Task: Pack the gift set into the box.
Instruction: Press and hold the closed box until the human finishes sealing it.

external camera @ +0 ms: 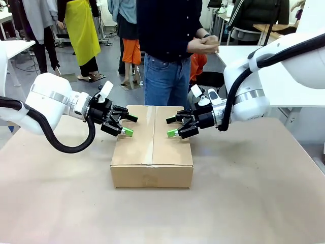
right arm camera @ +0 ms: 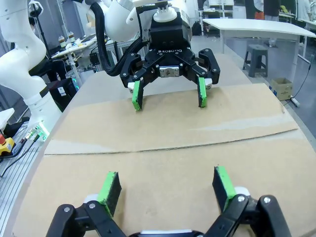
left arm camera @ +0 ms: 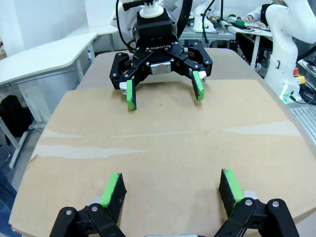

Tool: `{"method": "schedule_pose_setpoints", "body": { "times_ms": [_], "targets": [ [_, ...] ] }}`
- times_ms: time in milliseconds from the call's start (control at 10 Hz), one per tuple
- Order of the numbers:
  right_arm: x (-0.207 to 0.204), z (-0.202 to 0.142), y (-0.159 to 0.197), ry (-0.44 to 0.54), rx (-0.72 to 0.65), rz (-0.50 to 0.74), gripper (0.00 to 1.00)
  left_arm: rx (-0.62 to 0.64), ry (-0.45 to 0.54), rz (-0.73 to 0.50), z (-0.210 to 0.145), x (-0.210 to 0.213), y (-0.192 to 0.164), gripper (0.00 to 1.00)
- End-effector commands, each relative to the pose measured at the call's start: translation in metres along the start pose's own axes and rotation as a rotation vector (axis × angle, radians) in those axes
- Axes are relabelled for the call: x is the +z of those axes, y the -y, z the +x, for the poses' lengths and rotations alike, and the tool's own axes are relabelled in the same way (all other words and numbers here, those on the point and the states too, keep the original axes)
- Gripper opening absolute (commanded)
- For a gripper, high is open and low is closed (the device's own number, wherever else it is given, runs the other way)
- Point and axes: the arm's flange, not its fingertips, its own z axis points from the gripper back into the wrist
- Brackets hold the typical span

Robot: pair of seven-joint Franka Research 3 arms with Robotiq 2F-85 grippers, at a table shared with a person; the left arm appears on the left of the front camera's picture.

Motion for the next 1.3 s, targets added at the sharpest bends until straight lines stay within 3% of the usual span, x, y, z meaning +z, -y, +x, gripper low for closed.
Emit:
{"method": "schedule_pose_setpoints", "body": {
  "times_ms": [0, 1200],
  "targets": [
    [-0.0003, -0.0016, -0.0003, -0.006, 0.0, 0.0, 1.0, 0.004, -0.001, -0.002, -0.0018, -0.0007, 0.0008, 1.0],
    [-0.0003, -0.0016, -0.0003, -0.006, 0.0, 0.0, 1.0, 0.004, -0.001, -0.002, -0.0018, -0.0007, 0.0008, 1.0]
  ]
}}
